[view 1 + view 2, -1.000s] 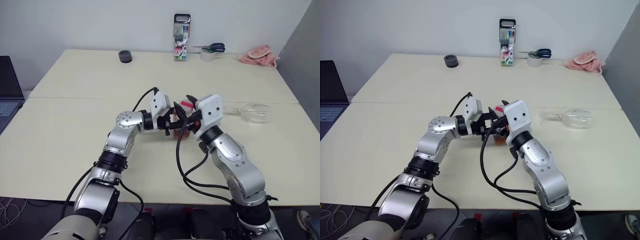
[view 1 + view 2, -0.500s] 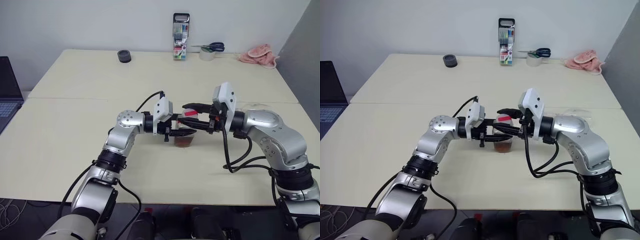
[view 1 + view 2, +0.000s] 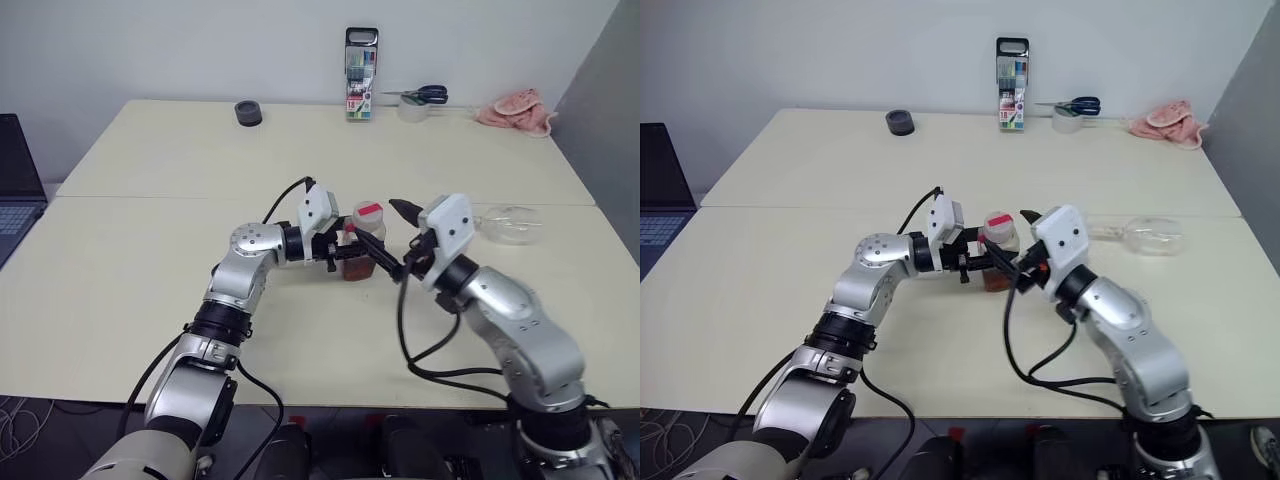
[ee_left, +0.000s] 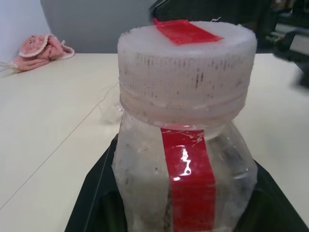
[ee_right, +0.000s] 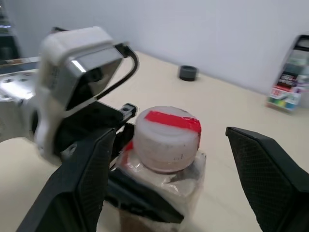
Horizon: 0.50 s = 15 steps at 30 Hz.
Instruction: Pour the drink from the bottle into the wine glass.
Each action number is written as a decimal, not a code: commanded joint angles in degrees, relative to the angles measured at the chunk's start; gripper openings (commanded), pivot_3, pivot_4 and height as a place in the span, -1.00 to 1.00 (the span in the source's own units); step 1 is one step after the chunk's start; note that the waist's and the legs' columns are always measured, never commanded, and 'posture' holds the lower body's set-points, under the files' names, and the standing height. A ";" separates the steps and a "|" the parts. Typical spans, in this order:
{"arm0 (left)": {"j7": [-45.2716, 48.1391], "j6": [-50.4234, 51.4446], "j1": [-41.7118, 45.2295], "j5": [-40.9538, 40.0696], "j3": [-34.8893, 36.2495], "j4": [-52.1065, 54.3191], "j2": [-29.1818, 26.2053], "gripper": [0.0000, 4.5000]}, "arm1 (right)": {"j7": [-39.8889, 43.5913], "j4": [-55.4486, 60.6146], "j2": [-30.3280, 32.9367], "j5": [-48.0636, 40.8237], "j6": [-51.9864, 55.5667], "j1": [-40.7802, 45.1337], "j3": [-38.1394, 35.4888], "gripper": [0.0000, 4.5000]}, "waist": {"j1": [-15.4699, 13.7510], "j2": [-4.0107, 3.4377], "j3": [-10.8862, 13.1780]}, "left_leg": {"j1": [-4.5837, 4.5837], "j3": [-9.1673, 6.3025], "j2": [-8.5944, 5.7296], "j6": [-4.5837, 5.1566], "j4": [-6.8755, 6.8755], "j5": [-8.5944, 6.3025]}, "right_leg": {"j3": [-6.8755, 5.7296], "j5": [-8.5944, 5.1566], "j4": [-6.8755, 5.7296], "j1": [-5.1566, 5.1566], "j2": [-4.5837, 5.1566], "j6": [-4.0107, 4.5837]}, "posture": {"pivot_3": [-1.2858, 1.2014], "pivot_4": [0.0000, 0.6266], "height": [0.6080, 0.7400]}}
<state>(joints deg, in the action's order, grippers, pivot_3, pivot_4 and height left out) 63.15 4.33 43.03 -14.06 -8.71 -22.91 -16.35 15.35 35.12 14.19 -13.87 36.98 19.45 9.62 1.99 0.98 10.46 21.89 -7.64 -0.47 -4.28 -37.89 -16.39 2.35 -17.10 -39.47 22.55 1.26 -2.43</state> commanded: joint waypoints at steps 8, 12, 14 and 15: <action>0.59 -1.93 1.85 0.17 0.45 0.39 0.47 -0.20 | -3.99 -1.96 -4.58 6.36 -3.53 2.72 3.41 0.73 | 0.02 0.00 0.00 | 0.00 0.02 -0.01 0.00 0.00 0.00 | 0.00 0.00 -0.03 0.02 0.00 0.00 | 0.03 -0.52 1.00; 0.64 -2.08 1.67 0.27 0.49 0.45 0.36 -0.20 | -3.95 -2.82 -5.55 6.46 -4.56 2.86 3.02 0.61 | 0.08 0.00 0.00 | 0.00 0.02 -0.01 0.02 0.01 -0.01 | 0.00 0.00 -0.03 0.02 0.00 0.00 | 0.03 -0.52 1.00; 0.66 -2.02 1.50 0.25 0.50 0.61 0.30 -0.20 | -3.47 -2.90 -5.62 6.28 -4.88 2.75 3.11 0.58 | 0.11 0.00 0.00 | 0.00 0.02 -0.01 0.02 0.00 -0.01 | 0.00 0.00 -0.04 0.02 0.00 0.00 | 0.03 -0.52 1.00; 0.67 -1.97 1.44 0.23 0.50 0.67 0.29 -0.20 | -3.18 -2.86 -5.55 6.17 -4.91 2.67 3.19 0.58 | 0.13 0.00 0.00 | 0.00 0.02 -0.01 0.02 0.00 -0.01 | 0.00 0.00 -0.04 0.02 0.00 0.00 | 0.03 -0.52 1.00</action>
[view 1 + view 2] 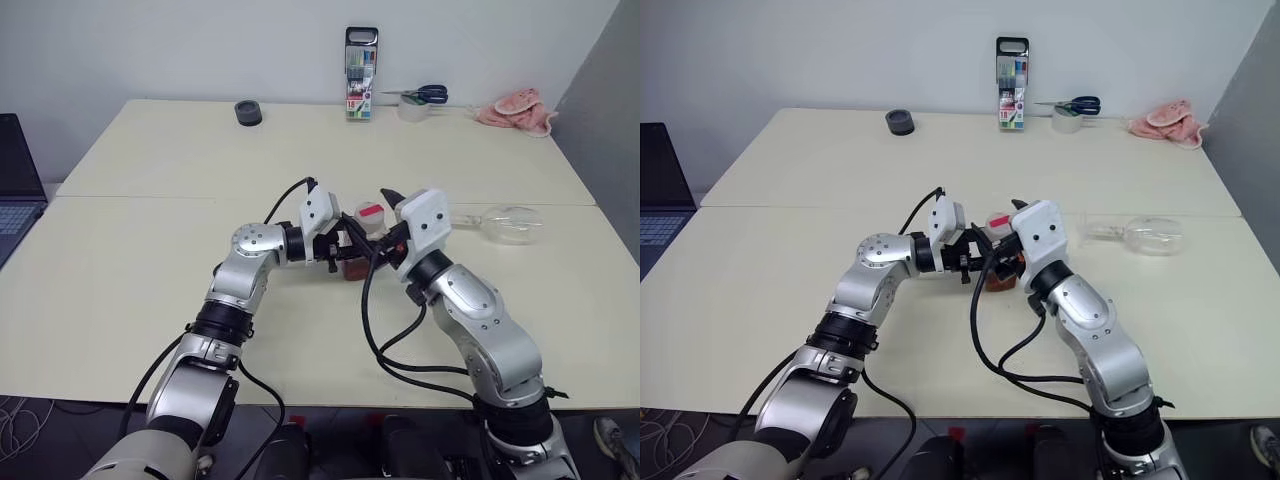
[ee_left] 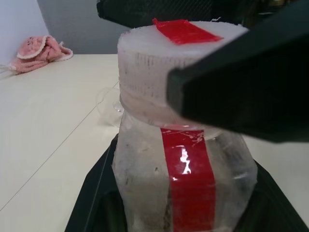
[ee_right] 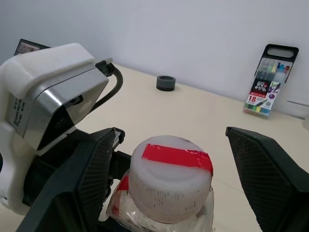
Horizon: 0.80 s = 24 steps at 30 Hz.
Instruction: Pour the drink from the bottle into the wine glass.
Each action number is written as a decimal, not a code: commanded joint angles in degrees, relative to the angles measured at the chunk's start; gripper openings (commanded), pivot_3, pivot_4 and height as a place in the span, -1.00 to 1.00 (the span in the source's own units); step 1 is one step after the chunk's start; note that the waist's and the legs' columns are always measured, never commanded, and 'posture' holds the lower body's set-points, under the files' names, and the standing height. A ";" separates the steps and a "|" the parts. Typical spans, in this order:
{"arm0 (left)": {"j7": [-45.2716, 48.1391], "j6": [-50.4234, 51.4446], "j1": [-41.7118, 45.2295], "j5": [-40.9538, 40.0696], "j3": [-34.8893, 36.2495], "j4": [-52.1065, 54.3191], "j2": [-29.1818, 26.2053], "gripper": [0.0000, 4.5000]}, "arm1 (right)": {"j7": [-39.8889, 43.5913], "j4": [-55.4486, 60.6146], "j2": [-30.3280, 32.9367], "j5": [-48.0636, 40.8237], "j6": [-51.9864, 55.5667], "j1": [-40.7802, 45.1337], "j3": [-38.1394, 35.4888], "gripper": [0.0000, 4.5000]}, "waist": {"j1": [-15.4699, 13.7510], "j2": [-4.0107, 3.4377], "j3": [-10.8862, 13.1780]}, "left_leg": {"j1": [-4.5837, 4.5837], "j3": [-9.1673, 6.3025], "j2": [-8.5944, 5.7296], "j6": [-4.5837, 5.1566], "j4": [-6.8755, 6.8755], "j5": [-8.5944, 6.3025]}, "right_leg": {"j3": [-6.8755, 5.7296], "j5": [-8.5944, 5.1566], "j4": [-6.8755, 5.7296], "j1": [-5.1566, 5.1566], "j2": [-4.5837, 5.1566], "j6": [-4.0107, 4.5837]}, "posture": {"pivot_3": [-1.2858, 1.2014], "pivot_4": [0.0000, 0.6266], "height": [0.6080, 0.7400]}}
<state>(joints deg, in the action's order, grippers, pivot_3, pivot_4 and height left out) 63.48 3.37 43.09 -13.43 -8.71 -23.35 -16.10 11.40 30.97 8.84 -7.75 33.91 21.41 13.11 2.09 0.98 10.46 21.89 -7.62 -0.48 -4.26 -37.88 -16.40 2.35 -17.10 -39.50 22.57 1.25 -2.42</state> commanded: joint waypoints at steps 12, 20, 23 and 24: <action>0.88 -0.42 0.92 -0.70 0.58 1.96 0.00 -0.20 | 3.23 1.18 0.19 -0.93 -1.70 -0.31 -1.11 -0.19 | 0.27 0.00 0.00 | 0.00 -0.01 0.00 0.13 0.00 -0.07 | -0.01 0.00 -0.02 0.00 0.00 0.00 | 0.03 -0.52 1.00; 2.43 -0.09 1.12 -1.30 0.65 2.01 -0.63 -0.20 | 16.26 -1.24 6.17 -6.50 -4.40 2.37 -2.34 -0.19 | 0.28 -0.01 0.00 | -0.01 0.00 -0.01 0.15 -0.01 -0.09 | 0.00 0.00 -0.02 0.00 0.00 0.00 | 0.03 -0.52 1.00; 5.17 -0.99 1.24 -1.20 0.19 1.75 -1.58 -0.21 | 28.30 -6.57 13.11 -13.82 -4.04 7.90 -6.90 -0.19 | 0.29 0.00 0.00 | -0.05 0.02 -0.04 0.19 -0.05 -0.10 | -0.01 0.00 0.04 -0.11 0.01 0.00 | 0.03 -0.52 1.00; 5.81 -1.62 1.31 -0.91 0.05 1.55 -1.81 -0.21 | 30.91 -8.02 14.99 -16.28 -1.73 9.86 -7.75 -0.19 | 0.31 0.00 0.00 | -0.08 0.02 -0.02 0.20 -0.03 -0.11 | -0.02 0.00 0.05 -0.13 0.00 0.00 | 0.03 -0.52 1.00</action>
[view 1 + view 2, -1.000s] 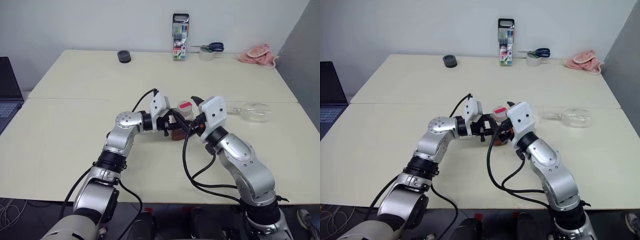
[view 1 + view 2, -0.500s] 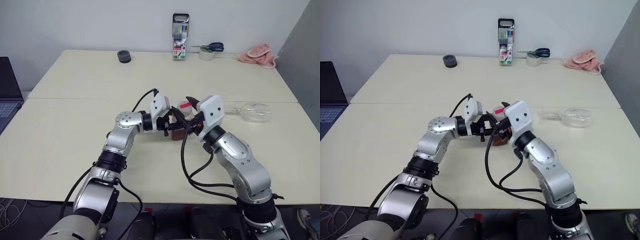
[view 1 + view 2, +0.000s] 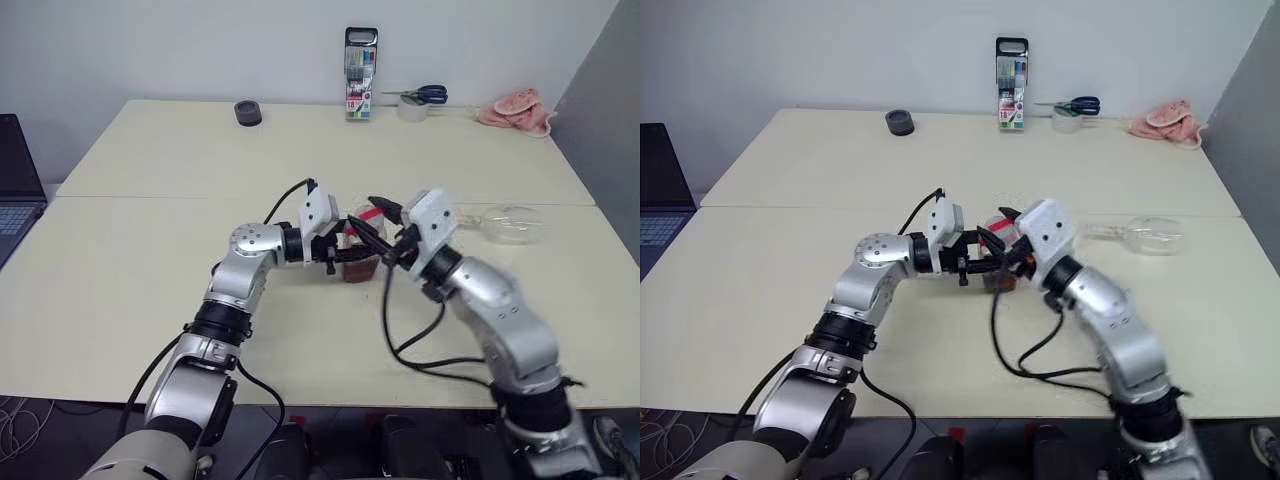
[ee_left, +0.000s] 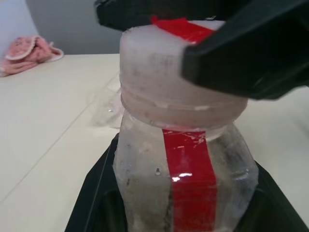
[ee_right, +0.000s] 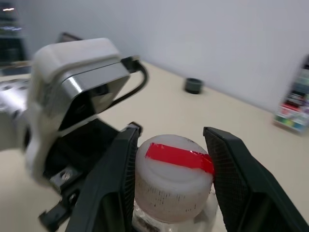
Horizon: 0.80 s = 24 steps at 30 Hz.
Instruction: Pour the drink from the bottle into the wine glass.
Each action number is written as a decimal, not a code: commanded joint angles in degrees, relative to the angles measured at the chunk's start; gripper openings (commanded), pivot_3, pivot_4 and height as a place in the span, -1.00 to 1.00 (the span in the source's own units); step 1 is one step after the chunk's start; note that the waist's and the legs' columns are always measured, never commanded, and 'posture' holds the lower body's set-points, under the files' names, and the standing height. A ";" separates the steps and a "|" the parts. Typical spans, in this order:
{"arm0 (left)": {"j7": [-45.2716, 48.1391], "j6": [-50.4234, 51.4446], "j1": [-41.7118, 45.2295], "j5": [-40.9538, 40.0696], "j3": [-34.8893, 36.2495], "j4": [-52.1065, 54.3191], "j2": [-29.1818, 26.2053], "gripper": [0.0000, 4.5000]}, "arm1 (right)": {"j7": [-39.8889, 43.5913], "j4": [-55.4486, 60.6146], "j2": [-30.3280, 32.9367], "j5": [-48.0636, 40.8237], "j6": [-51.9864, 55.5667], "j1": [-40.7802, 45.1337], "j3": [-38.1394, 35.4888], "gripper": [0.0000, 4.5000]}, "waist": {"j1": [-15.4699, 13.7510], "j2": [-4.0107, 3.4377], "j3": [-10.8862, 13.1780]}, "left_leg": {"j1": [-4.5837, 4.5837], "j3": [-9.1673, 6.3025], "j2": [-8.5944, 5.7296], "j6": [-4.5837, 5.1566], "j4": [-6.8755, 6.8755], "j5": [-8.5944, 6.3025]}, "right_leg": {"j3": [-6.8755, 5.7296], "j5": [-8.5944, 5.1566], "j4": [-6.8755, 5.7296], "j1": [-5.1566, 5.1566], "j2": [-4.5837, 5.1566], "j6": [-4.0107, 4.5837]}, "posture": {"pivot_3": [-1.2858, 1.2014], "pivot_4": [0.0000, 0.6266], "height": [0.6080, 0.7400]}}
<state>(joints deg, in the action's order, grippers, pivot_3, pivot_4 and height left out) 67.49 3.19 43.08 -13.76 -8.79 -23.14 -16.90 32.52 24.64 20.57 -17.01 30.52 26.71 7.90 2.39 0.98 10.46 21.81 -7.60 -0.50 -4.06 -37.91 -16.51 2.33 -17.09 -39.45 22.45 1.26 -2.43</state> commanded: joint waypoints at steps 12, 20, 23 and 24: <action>1.80 0.02 0.85 -1.56 0.72 2.87 -0.22 -0.21 | 6.00 1.17 3.53 -6.22 3.05 3.03 -1.86 0.90 | -0.01 0.00 0.00 | 0.06 -0.04 0.01 0.00 -0.01 0.00 | 0.00 0.00 -0.03 0.05 0.02 0.01 | 0.03 -0.52 1.00; 2.65 0.11 1.43 -1.74 0.58 2.38 -0.18 -0.21 | -0.09 0.79 1.33 -2.06 1.08 2.62 -1.77 0.91 | 0.00 0.00 0.00 | 0.07 -0.05 0.02 -0.02 -0.01 0.01 | -0.01 0.00 -0.03 0.06 0.01 0.01 | 0.03 -0.52 1.00; 2.76 0.14 1.40 -1.78 0.52 2.43 -0.22 -0.21 | -0.56 0.57 1.68 -1.55 0.99 2.07 -2.34 0.91 | 0.00 0.00 0.00 | 0.07 -0.05 0.02 -0.02 -0.01 0.01 | -0.01 0.00 -0.03 0.06 0.01 0.01 | 0.03 -0.52 1.00; 2.78 0.16 1.37 -1.80 0.50 2.48 -0.24 -0.21 | -0.67 0.68 1.90 -1.61 1.11 1.82 -2.67 0.91 | 0.00 0.00 0.00 | 0.07 -0.05 0.02 -0.02 -0.01 0.01 | -0.01 0.00 -0.03 0.06 0.01 0.01 | 0.03 -0.52 1.00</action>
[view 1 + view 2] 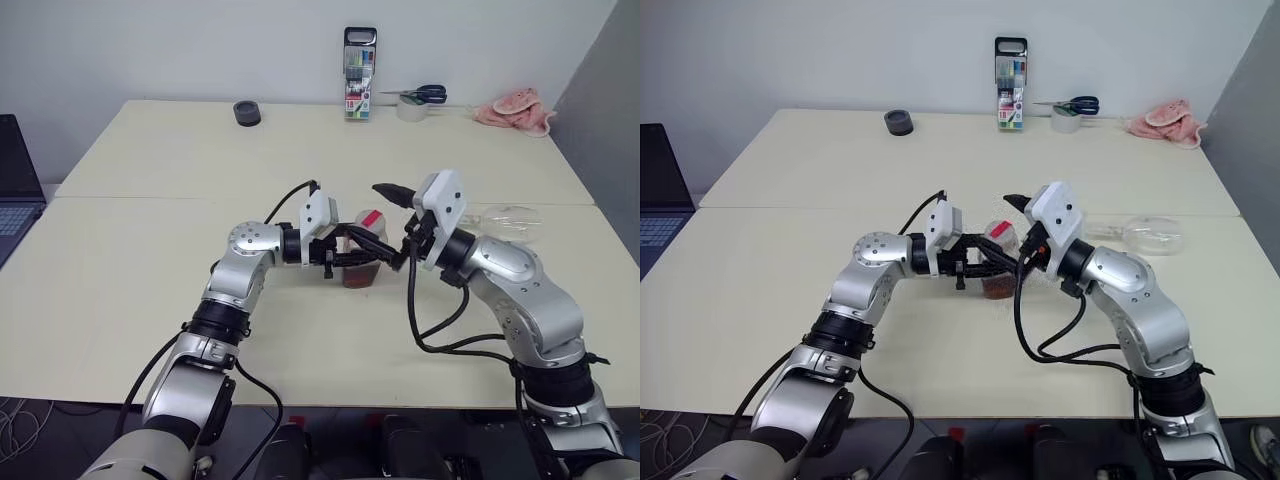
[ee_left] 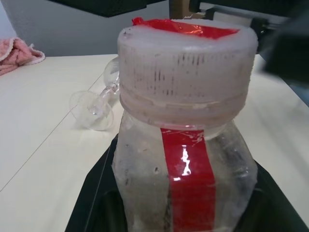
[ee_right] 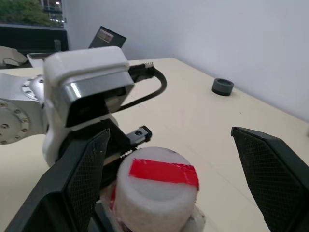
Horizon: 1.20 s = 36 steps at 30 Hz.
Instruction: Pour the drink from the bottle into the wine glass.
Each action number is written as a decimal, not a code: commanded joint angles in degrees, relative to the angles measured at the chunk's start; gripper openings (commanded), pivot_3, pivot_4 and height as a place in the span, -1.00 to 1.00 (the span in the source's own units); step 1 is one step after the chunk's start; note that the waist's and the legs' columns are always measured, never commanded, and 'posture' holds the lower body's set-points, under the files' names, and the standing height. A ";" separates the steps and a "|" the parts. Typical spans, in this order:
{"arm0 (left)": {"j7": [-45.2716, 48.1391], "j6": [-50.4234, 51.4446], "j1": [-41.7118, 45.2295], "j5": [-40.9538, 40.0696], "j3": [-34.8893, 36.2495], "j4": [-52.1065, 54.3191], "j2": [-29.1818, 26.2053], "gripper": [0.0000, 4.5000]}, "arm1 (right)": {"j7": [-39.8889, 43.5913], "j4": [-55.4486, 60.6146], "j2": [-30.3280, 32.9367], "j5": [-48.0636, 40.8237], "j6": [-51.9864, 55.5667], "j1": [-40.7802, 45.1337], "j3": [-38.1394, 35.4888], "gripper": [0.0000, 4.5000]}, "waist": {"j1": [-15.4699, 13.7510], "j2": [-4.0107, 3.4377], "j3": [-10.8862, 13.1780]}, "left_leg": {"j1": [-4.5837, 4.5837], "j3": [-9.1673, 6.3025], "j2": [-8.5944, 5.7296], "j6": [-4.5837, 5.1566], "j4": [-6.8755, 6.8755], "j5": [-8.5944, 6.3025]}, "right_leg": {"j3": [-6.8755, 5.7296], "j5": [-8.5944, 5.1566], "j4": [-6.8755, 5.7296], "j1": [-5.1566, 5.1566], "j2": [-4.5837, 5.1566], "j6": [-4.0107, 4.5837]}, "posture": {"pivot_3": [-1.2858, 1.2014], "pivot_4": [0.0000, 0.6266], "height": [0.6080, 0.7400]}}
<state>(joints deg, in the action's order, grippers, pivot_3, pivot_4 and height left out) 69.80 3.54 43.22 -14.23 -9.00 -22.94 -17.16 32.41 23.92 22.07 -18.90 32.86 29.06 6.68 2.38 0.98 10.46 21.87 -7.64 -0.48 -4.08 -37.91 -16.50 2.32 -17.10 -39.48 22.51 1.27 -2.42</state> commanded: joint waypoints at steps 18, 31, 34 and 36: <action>1.50 0.32 1.78 -2.15 1.73 0.54 -1.00 -0.21 | 0.11 8.40 4.50 -6.60 4.72 -4.49 -6.04 0.91 | -0.04 0.00 0.00 | 0.01 0.00 -0.01 0.01 0.01 -0.01 | 0.01 0.00 0.00 0.00 0.00 0.00 | 0.03 -0.52 1.00; 3.65 2.31 4.48 -3.39 2.90 -1.62 -1.35 -0.21 | -3.85 8.55 2.83 -2.62 2.98 -1.07 -0.35 0.91 | 0.04 0.00 0.00 | 0.00 0.00 0.01 0.01 0.01 -0.01 | 0.00 0.00 -0.02 0.01 -0.02 0.00 | 0.03 -0.52 1.00; 4.31 2.24 4.30 -3.18 2.51 -1.16 -1.37 -0.21 | -5.16 6.26 1.19 -0.04 1.27 0.35 1.17 0.91 | 0.04 0.00 0.00 | 0.01 0.01 0.00 0.00 0.00 0.00 | 0.00 0.00 0.00 0.01 -0.02 0.00 | 0.03 -0.52 1.00; 4.44 2.28 4.20 -3.11 2.40 -0.94 -1.35 -0.21 | -5.46 5.33 0.47 0.92 0.61 0.98 1.50 0.91 | 0.06 0.00 0.00 | 0.01 0.01 0.00 -0.01 0.00 0.00 | 0.01 0.00 0.00 0.02 -0.01 0.00 | 0.03 -0.52 1.00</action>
<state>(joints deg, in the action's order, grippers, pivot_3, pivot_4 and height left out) 73.81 6.11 45.87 -16.37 -7.07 -25.55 -18.38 27.46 28.39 22.79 -18.85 35.28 28.81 8.40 2.44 0.98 10.46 21.89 -7.64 -0.49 -4.09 -37.91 -16.49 2.32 -17.10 -39.48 22.53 1.26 -2.42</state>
